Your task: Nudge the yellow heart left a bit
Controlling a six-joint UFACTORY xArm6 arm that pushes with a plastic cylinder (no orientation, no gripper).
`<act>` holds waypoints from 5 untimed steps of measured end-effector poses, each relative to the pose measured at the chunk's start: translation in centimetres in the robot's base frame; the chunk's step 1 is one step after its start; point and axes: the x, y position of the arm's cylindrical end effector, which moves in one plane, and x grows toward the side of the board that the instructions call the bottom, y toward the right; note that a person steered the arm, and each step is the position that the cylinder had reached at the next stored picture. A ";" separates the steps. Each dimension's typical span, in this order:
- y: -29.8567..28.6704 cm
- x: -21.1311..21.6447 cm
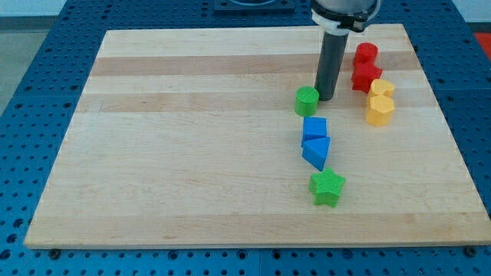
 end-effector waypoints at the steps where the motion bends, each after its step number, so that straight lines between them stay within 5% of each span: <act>1: -1.3 -1.6; 5: -1.1 -1.3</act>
